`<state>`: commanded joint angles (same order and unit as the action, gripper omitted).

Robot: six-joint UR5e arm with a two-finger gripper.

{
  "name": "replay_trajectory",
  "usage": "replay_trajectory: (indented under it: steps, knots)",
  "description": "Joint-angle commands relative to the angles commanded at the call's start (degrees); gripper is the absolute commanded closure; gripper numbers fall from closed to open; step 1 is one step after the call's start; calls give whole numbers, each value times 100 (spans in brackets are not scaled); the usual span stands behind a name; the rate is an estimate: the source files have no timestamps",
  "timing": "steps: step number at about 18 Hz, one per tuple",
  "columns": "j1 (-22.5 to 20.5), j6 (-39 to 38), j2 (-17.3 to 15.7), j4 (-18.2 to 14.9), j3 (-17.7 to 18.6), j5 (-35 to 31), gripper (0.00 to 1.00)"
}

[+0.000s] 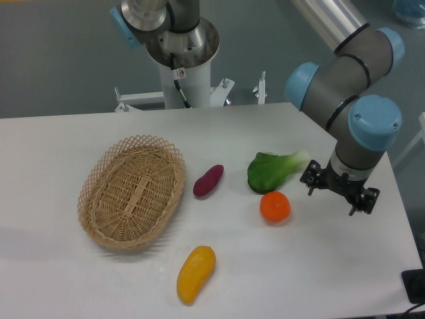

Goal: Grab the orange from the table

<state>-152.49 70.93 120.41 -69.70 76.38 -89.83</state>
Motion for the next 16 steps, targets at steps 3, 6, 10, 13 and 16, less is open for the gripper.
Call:
replay_trajectory:
  steps: [3, 6, 10, 13, 16]
  knots:
    - [0, -9, 0, 0, 9, -9, 0]
    - [-9, 0, -9, 9, 17, 18, 0]
    - [61, -62, 0, 96, 44, -61, 0]
    - [149, -62, -184, -70, 122, 0, 0]
    - [298, -97, -228, -53, 421, 105, 0]
